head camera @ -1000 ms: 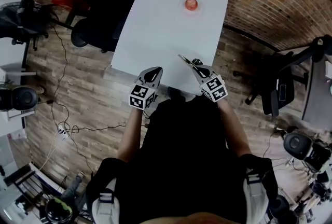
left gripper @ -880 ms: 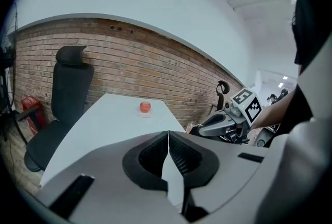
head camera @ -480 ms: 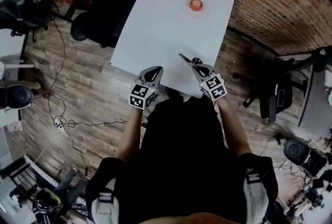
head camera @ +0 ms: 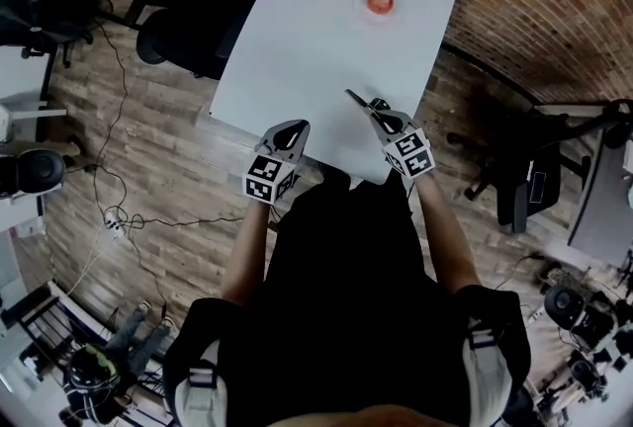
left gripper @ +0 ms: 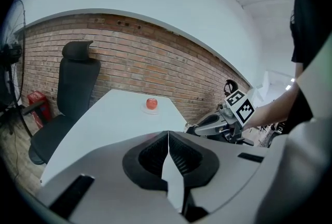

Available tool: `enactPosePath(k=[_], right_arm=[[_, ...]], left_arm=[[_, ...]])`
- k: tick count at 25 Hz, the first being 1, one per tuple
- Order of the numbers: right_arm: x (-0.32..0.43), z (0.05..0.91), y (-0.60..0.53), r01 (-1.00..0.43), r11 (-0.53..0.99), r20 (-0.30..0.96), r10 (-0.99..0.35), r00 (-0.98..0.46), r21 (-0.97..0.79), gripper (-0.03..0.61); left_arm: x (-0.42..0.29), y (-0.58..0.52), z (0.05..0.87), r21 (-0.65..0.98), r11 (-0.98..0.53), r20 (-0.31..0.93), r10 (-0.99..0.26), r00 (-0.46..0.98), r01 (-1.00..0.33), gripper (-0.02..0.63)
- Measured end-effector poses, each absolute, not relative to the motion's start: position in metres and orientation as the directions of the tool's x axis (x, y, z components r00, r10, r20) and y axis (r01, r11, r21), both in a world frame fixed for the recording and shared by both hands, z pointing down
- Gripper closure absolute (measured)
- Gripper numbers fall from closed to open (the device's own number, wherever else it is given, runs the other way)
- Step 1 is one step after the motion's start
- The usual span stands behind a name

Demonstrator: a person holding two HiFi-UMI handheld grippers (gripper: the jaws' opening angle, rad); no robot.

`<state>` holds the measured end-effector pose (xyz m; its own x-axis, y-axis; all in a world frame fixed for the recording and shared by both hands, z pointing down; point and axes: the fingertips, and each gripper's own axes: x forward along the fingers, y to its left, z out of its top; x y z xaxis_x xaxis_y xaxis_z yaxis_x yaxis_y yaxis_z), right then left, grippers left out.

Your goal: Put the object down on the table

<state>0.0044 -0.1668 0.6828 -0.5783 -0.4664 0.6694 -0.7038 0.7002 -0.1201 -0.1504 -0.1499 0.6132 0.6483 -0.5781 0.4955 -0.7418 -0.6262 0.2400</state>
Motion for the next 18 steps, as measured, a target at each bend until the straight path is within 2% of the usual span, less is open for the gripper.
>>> enactPosePath(k=[18], right_arm=[[0.012,0.739,-0.182,-0.713,0.682,0.732,-0.403,-0.55,-0.16,0.571]], left_arm=[[-0.152,-0.145,0.62,0.226,-0.587,0.539,-0.589,0.602,-0.777,0.592]])
